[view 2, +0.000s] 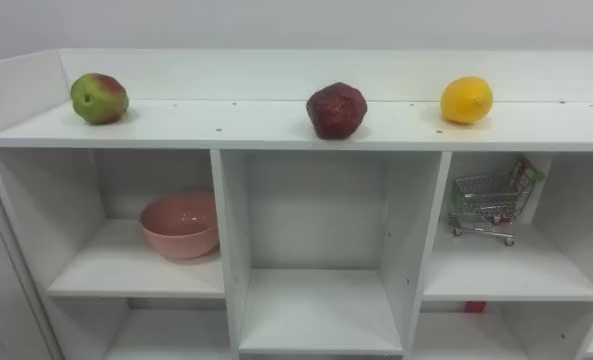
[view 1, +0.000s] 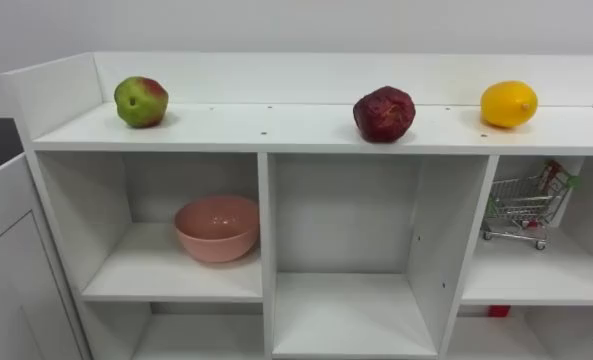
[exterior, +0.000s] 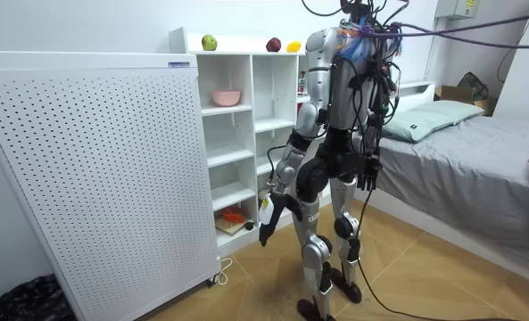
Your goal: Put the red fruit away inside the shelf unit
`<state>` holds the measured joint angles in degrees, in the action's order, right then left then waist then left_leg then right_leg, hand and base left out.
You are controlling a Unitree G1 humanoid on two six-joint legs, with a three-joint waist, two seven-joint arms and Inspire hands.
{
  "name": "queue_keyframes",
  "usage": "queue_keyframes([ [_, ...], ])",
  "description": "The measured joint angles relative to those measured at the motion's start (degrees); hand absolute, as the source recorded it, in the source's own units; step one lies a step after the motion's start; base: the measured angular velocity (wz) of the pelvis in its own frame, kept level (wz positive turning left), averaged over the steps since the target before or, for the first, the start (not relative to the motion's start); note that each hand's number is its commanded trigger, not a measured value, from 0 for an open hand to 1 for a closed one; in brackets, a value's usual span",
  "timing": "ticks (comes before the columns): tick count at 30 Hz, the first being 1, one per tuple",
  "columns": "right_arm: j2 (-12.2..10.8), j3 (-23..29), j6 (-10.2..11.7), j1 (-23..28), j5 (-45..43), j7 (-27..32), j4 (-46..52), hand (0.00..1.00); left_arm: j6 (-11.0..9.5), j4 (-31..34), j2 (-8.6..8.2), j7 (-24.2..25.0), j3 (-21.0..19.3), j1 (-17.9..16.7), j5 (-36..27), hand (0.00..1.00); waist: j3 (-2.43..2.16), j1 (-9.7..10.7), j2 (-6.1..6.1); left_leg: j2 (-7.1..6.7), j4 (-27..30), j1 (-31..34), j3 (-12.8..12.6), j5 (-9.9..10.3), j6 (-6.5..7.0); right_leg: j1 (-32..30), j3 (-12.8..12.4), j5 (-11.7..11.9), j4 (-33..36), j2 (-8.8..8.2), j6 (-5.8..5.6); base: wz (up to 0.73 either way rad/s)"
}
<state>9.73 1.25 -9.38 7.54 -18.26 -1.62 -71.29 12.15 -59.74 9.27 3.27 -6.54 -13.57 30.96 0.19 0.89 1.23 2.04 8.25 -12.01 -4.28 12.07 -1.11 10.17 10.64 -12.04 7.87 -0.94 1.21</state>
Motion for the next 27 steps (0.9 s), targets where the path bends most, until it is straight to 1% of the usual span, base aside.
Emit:
queue_keyframes([
  [7,0.0,0.0,0.0,0.0,0.9,0.6,0.0,0.0,0.0,0.0,0.0,-0.3,0.0,0.0,-0.6,0.0,0.07,0.0,-0.12,0.01,0.0,0.1,-0.3,0.0,0.0,-0.2,-0.2,0.0,0.0,0.02,0.0,0.0],
  [10,0.0,0.1,0.2,0.1,4.0,2.4,0.0,0.0,-0.2,0.0,-0.01,-0.5,0.0,0.2,-2.1,0.0,0.08,0.2,-0.18,0.0,0.0,0.2,-0.3,0.0,0.0,-0.2,-0.2,0.0,0.0,0.02,-0.01,0.0],
  [12,0.0,2.2,0.8,0.1,9.4,4.1,0.3,0.0,-0.2,0.1,-0.04,-0.5,0.0,0.7,-2.0,0.0,0.18,0.2,-0.33,0.02,0.0,0.3,-0.3,0.0,0.0,-0.3,-0.2,0.0,0.0,0.04,0.0,0.0],
  [13,0.0,3.0,0.9,0.0,10.7,4.7,0.6,0.0,-0.3,0.2,-0.05,-0.5,0.0,0.8,-2.0,0.0,0.22,0.2,-0.38,0.02,0.0,0.3,-0.3,0.0,0.0,-0.3,-0.3,0.0,0.0,0.04,0.0,0.0],
  [15,0.0,6.9,1.5,0.1,16.8,6.9,3.6,0.0,-1.0,0.4,-0.01,-0.6,-0.1,0.8,-1.6,0.0,0.29,0.5,-0.63,0.01,0.0,0.4,-0.2,0.0,0.0,-0.3,-0.3,0.0,0.0,0.05,0.0,0.0],
  [16,0.0,7.9,1.7,0.1,18.0,7.4,4.8,0.0,-1.1,0.6,-0.02,-0.6,-0.2,0.8,-1.6,0.0,0.27,0.5,-0.63,0.0,0.0,0.4,-0.2,0.0,0.0,-0.4,-0.4,0.0,0.1,0.06,0.0,-0.06],
  [18,0.0,11.5,2.5,0.0,21.3,9.9,12.2,0.0,-2.2,1.6,-0.03,-0.9,-0.6,1.0,-1.6,0.0,0.17,0.5,-0.6,0.01,0.0,1.0,-0.2,0.0,0.0,-1.3,-0.7,0.0,0.6,0.06,0.0,-0.07],
  [19,0.0,12.0,2.6,0.0,21.9,10.5,14.8,0.0,-2.6,2.2,-0.01,-1.0,-0.9,0.9,-1.6,0.0,0.23,0.6,-0.64,0.02,0.0,1.2,-0.2,0.0,0.0,-1.5,-0.7,0.0,0.7,0.06,0.0,-0.04],
  [20,0.0,13.0,3.4,-0.2,22.5,11.7,19.8,0.0,-3.3,2.6,0.18,-1.5,-1.4,0.8,-1.6,0.0,0.27,0.7,-0.68,0.03,0.0,1.5,-0.2,0.0,0.0,-2.2,-0.7,0.0,0.8,0.06,0.0,0.0],
  [21,0.0,13.8,4.8,-0.6,22.7,13.0,24.6,0.0,-3.8,2.6,0.47,-1.7,-1.7,0.8,-1.7,0.0,0.27,0.9,-0.75,0.0,0.0,1.5,-0.2,0.0,0.0,-2.2,-0.5,0.0,0.8,0.02,0.0,0.0],
  [23,0.0,13.9,6.7,-1.7,24.1,15.4,30.2,0.0,-4.1,2.6,0.88,-2.6,-1.7,1.1,-2.1,0.0,0.22,1.1,-0.63,-0.01,0.0,1.5,-0.3,0.0,0.0,-2.2,-0.6,0.0,0.8,0.03,-0.01,0.0],
  [24,0.0,13.9,7.2,-2.1,25.7,16.3,34.9,0.0,-4.2,2.9,0.86,-2.9,-1.7,1.1,-2.1,0.0,0.18,1.2,-0.63,-0.01,0.0,1.5,-0.4,0.0,0.0,-2.4,-0.7,0.0,0.8,0.07,-0.01,0.0],
  [25,0.0,13.9,7.6,-2.1,26.4,16.7,37.1,0.0,-4.3,3.0,0.84,-2.9,-1.7,1.1,-2.1,0.0,0.19,1.1,-0.6,-0.01,0.0,1.6,-0.4,0.0,0.0,-2.5,-0.7,0.0,0.8,0.1,-0.01,0.0],
  [26,0.0,13.7,8.0,-1.9,27.4,17.2,41.8,0.0,-4.6,3.4,0.83,-2.9,-1.8,0.9,-2.1,0.0,0.13,1.1,-0.5,0.0,0.0,1.7,-0.4,0.0,0.0,-2.6,-0.7,0.0,0.8,0.14,-0.01,0.0],
  [27,0.0,13.6,8.0,-1.8,27.7,17.4,46.6,0.0,-4.7,3.9,0.83,-2.9,-1.8,0.5,-2.1,0.0,-0.01,1.1,-0.68,0.05,0.0,1.8,-0.4,0.0,0.0,-2.7,-0.8,0.0,1.0,0.11,-0.01,0.0],
])
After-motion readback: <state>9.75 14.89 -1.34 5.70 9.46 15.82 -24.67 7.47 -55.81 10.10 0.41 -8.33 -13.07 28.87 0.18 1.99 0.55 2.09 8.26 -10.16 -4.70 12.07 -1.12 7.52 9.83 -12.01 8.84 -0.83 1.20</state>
